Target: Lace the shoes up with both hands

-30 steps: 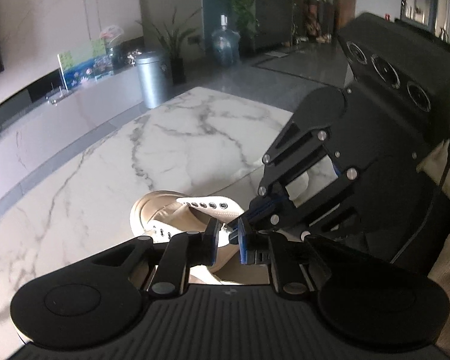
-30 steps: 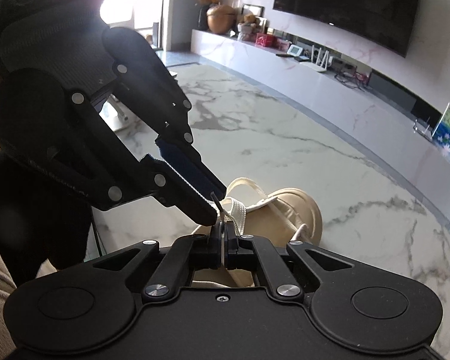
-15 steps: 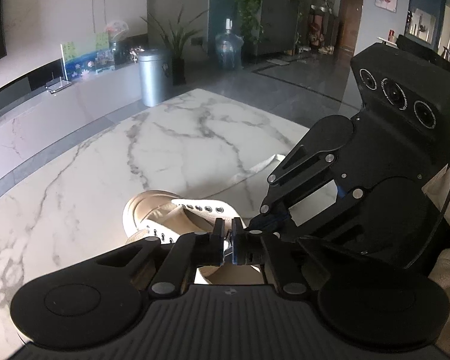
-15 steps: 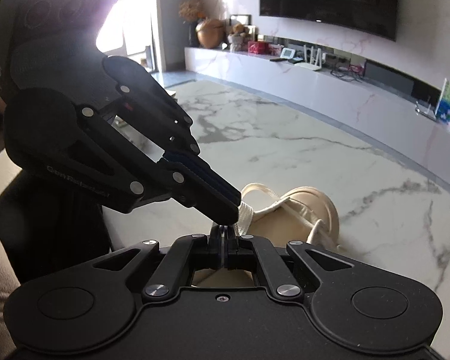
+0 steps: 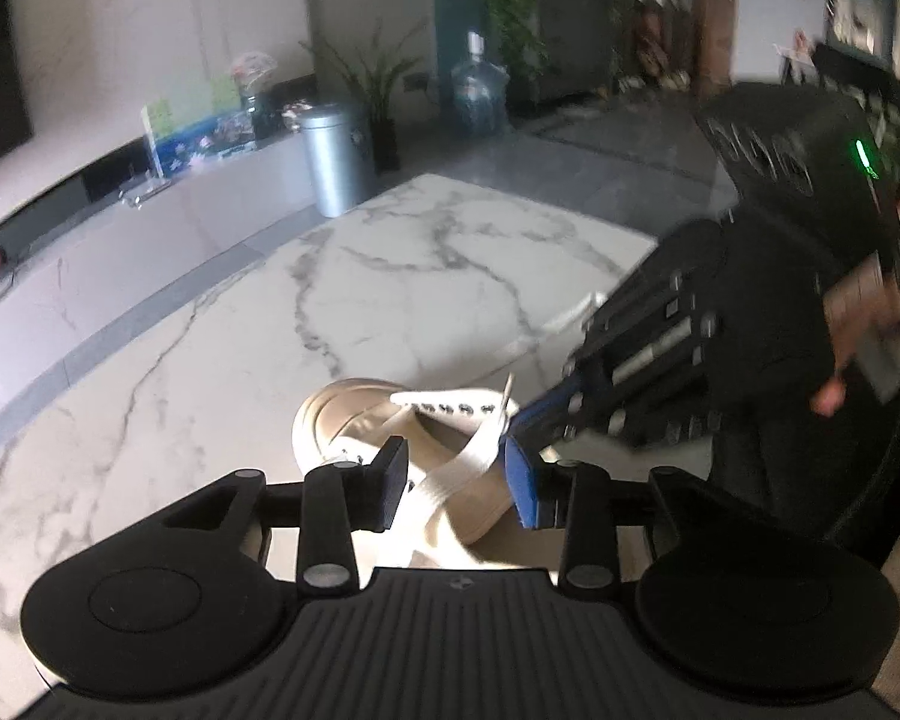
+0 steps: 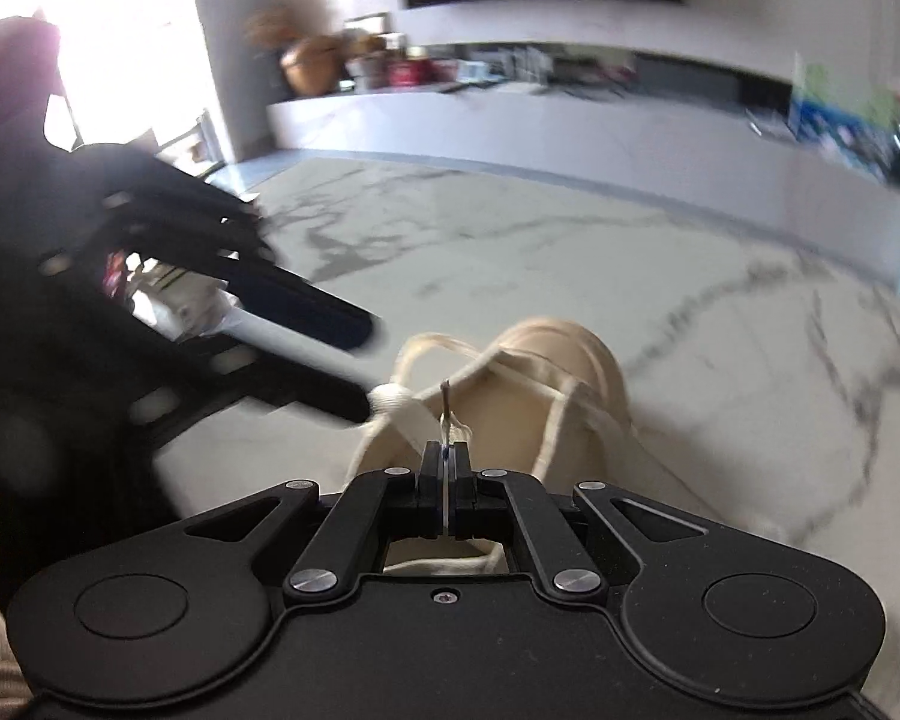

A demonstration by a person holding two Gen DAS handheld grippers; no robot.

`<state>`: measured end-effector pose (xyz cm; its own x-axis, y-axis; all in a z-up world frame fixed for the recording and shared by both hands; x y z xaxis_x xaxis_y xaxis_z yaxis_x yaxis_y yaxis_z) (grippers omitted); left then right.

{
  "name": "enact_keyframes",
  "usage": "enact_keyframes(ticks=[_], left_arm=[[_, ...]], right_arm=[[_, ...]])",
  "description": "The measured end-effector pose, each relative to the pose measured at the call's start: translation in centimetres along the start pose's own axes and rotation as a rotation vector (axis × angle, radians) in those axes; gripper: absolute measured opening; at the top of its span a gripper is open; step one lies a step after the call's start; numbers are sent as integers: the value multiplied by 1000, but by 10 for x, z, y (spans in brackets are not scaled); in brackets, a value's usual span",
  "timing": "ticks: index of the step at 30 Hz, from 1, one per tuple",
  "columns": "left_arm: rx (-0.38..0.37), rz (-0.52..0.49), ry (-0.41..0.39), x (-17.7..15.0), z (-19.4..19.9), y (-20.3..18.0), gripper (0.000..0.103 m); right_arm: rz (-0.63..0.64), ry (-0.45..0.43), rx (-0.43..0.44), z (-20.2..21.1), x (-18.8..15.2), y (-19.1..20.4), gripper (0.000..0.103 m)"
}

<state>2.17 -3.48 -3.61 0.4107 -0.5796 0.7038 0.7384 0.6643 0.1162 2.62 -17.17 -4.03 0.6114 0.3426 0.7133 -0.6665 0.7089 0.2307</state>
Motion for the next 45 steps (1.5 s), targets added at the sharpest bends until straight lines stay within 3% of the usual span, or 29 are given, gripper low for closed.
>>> enact_keyframes(ticks=[4, 12, 17, 23, 25, 29, 30, 36, 37, 38, 39, 42, 45], left_arm=[[13, -123, 25, -1, -11, -16, 34], [15, -241, 16, 7, -33, -35, 34], [-2, -269, 47, 10, -46, -40, 4], [2, -263, 74, 5, -50, -38, 2], [-2, -271, 84, 3, -49, -38, 2], [-11, -316, 102, -1, -46, -42, 2], [-13, -324, 105, -3, -45, -43, 2], [-28, -352, 106, -7, -41, -49, 2], [-30, -354, 106, -8, -40, -50, 2], [-30, -352, 106, -8, -40, -50, 2], [-26, -347, 106, -8, -40, -49, 2], [-29, -308, 107, -7, -40, -45, 4], [-48, -278, 83, -4, -38, -45, 14]], right_arm=[[-81, 1, -3, 2, 0, -11, 0], [-150, -14, 30, 22, 6, -14, 0], [-138, -9, 12, 28, 7, -17, 0], [-117, 0, -9, 27, 5, -19, 2], [-110, 0, -19, 28, 5, -20, 6], [-119, -30, -18, 22, 3, -25, 29], [-130, -37, -9, 24, 4, -26, 30], [-143, -40, 15, 26, 3, -25, 27], [-138, -33, 13, 25, 2, -24, 23], [-135, -27, 18, 24, 1, -22, 7], [-132, -21, 24, 24, 0, -21, 2], [-122, -10, 32, 25, -1, -17, 2], [-125, -7, 41, 28, -3, -14, 2]])
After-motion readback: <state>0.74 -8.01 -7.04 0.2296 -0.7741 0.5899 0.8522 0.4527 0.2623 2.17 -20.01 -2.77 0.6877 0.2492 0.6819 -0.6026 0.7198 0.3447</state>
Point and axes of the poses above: each gripper's, at about its wrist camera, not at the fingertips, and z roughly against the way its jaws point, y to its left, x to its top, the point moved 5 cm from there along -z, roughly the way its jaws point
